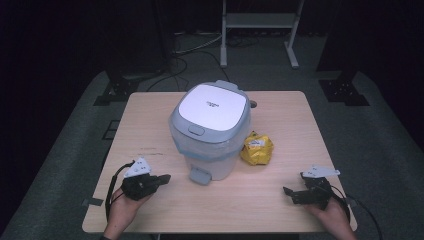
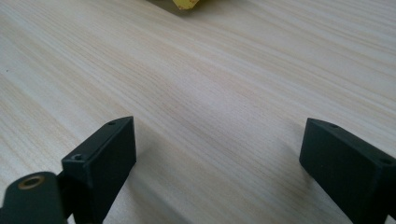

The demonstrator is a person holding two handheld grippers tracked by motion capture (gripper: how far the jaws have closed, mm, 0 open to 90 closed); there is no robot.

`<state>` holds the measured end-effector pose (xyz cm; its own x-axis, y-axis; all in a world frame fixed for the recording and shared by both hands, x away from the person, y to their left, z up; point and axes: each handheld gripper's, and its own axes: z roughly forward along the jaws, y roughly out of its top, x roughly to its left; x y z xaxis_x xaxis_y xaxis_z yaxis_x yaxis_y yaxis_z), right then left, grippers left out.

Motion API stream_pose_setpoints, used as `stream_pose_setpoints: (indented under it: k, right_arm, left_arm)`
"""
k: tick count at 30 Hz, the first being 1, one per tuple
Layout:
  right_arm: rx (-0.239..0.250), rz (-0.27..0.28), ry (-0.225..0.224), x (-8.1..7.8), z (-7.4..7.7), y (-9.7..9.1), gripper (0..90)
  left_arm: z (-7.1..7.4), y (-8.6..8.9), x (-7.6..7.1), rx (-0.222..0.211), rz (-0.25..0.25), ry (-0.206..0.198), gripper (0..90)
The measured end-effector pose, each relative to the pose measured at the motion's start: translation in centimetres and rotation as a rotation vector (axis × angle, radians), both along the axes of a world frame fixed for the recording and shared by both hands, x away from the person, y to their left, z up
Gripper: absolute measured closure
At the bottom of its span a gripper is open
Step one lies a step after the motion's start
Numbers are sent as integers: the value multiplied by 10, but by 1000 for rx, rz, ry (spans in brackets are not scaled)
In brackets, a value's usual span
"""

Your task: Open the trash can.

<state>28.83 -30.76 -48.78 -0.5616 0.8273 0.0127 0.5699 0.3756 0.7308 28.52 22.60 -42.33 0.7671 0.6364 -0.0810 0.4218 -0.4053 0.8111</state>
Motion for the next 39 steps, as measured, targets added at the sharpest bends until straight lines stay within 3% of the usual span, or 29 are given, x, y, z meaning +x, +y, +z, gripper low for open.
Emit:
stream_pose_setpoints:
  k: [24, 39]
  right_arm:
    - [-1, 1, -1, 0, 0, 0, 96]
    - [-2, 1, -1, 0, 0, 0, 96]
  left_arm:
    - [73, -15, -5, -100, -65, -60, 900]
    - [127, -18, -5, -155, -101, -139, 900]
